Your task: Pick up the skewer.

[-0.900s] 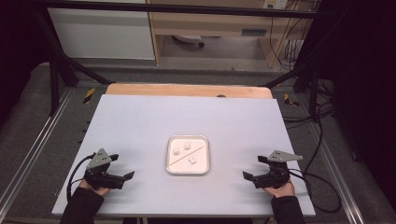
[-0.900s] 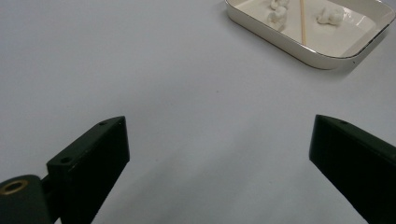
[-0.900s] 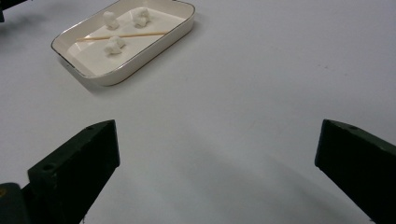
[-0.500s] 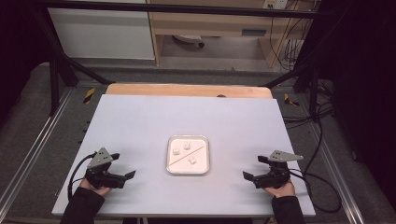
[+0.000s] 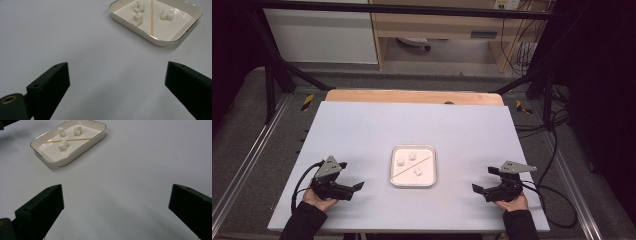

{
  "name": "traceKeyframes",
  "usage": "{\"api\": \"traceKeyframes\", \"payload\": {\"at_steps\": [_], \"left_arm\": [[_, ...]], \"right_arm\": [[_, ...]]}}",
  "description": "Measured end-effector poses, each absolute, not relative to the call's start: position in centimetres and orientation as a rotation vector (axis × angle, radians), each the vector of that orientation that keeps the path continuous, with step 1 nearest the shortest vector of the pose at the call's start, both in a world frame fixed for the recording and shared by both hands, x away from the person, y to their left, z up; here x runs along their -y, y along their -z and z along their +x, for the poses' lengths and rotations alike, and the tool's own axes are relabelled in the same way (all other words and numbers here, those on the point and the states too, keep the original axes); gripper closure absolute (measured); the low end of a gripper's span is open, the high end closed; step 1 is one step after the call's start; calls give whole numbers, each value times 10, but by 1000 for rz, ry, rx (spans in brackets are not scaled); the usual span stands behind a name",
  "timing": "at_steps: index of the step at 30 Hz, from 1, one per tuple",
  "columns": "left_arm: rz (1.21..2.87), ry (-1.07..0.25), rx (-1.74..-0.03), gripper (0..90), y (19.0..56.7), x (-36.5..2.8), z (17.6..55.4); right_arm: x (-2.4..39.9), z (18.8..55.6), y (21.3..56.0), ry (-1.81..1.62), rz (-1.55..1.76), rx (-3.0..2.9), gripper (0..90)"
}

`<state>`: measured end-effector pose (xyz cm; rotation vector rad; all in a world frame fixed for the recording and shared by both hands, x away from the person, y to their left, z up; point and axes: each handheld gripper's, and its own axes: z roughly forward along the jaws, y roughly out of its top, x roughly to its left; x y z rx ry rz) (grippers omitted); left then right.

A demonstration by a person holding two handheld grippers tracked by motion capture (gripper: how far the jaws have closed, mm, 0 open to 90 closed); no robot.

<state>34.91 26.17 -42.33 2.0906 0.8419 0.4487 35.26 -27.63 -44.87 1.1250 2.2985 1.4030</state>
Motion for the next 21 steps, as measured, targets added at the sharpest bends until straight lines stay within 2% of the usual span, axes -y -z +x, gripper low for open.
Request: {"api": "traceKeyframes", "payload": {"at_steps": [21], "left_arm": [[2137, -419, -805, 79, 405, -208, 366]], "right_arm": [[275, 353, 450, -1380, 1125, -2313, 7]]}}
